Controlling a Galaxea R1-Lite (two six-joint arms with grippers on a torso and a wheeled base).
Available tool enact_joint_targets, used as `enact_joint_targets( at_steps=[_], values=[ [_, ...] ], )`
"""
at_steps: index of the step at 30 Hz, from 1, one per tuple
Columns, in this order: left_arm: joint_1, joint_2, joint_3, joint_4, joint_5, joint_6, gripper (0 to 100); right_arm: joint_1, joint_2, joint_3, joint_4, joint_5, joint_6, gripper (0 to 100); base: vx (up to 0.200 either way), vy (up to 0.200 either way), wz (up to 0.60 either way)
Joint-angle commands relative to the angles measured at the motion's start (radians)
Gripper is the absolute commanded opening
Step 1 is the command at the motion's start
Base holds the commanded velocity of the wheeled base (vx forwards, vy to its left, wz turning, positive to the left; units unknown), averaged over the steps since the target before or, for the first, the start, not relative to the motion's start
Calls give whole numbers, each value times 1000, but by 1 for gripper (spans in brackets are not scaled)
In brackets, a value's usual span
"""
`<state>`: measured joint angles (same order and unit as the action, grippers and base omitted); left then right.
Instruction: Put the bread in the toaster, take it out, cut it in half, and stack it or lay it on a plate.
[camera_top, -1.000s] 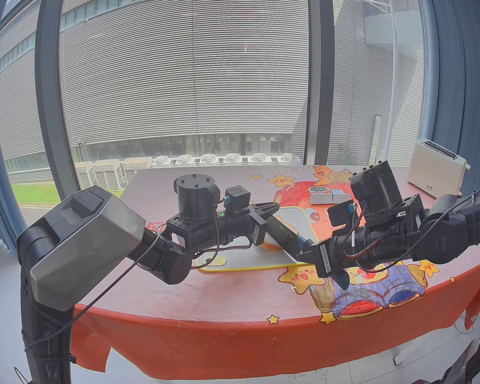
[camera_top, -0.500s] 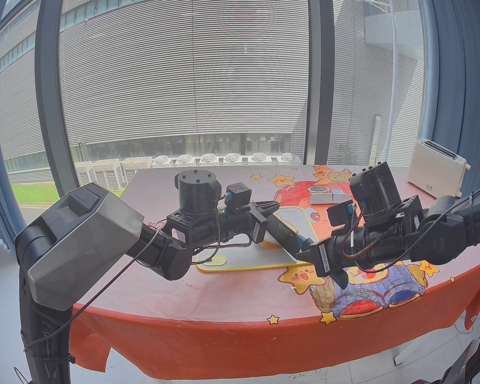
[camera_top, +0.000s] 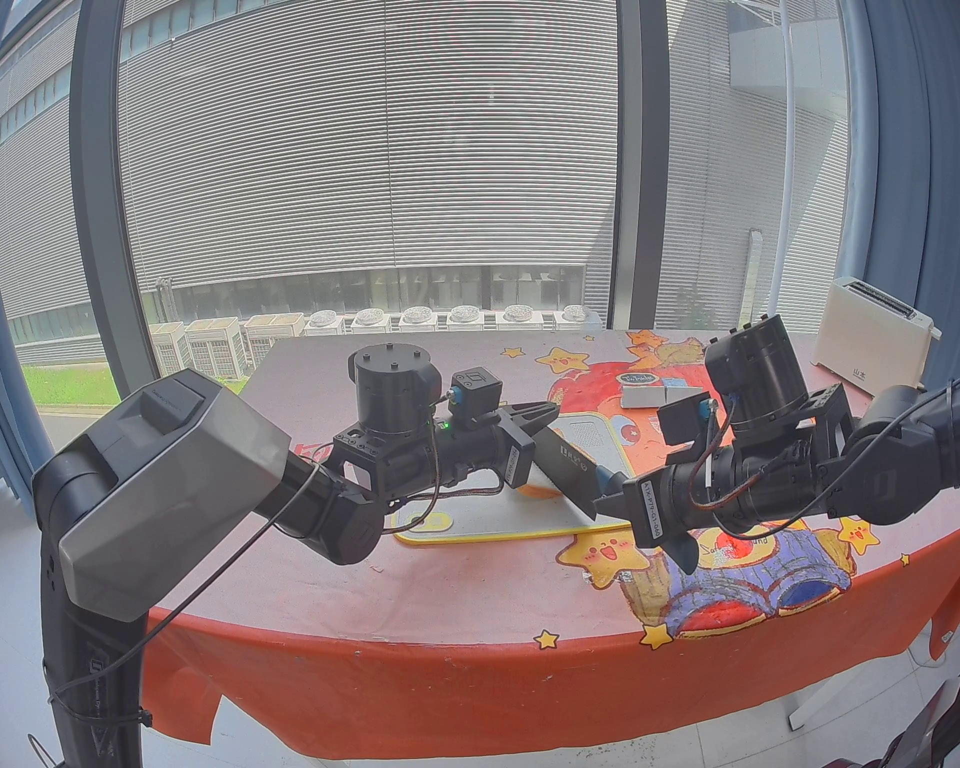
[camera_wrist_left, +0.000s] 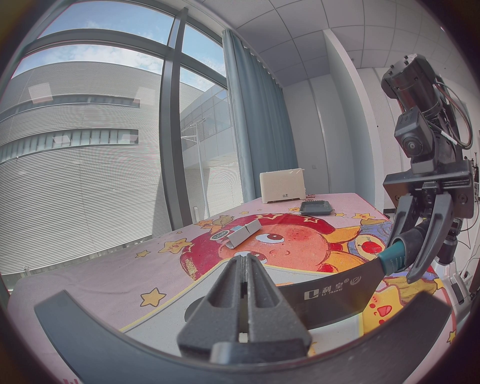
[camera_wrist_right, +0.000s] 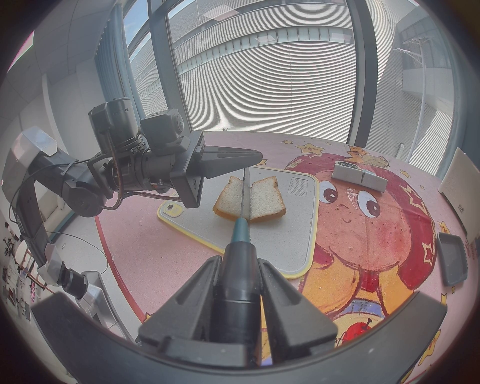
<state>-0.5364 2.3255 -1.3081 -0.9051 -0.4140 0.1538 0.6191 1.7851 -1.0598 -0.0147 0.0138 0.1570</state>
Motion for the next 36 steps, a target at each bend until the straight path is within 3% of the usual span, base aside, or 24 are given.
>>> enact_joint_targets(
  at_steps=[1, 36],
  values=[
    [-1, 15, 9, 5, 1, 1, 0, -1, 4, 0, -2, 0, -1, 0, 0, 0, 0],
    [-1, 28, -2, 15, 3, 1, 0, -12, 17, 1, -1, 0, -7, 0, 0, 0, 0]
  ],
)
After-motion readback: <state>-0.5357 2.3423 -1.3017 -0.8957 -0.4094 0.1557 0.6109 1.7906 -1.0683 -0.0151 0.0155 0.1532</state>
